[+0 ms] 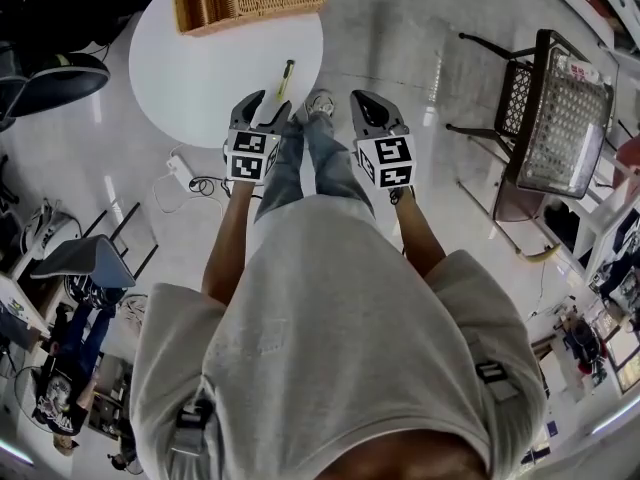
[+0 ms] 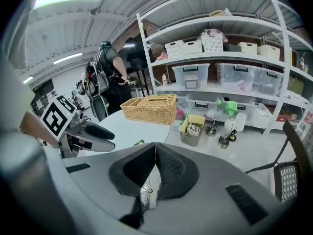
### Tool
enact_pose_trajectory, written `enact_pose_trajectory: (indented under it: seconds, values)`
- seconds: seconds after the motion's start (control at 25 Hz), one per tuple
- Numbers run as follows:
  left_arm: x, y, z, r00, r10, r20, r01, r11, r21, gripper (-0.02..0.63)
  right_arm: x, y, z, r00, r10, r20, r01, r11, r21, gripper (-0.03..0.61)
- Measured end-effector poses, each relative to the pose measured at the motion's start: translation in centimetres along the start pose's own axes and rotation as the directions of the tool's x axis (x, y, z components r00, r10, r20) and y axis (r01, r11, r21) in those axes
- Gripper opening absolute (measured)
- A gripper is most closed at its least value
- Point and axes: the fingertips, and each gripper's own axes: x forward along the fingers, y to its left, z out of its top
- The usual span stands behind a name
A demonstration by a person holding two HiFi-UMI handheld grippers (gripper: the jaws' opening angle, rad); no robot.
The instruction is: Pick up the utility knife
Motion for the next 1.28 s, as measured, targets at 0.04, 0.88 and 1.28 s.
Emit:
enact_pose_trajectory:
  seconds: [0.04, 0.88, 1.28]
  values:
    - [0.2, 0.0, -0.2, 1.0, -0.002, -0.004, 0.002, 1.0, -0.001, 0.238, 0.0, 0.0, 0.0, 1.0, -0.001, 0.001, 0.001, 1.0, 0.0, 0.032]
    - [7.5, 0.9, 0.3, 0.996, 0.042, -0.075, -0.038, 0.998, 0.048, 0.253, -0.9, -1.1, -1.3, 1.0, -0.006, -0.03, 0.006, 1.0, 0.005, 0.031]
    - [8.6, 2.7, 0.2, 0.987, 0.111, -0.117, -0.101, 0.991, 0.089, 0.109, -1.4, -2.3, -2.0, 0.999, -0.026, -0.045, 0.026, 1.0, 0.017, 0.032]
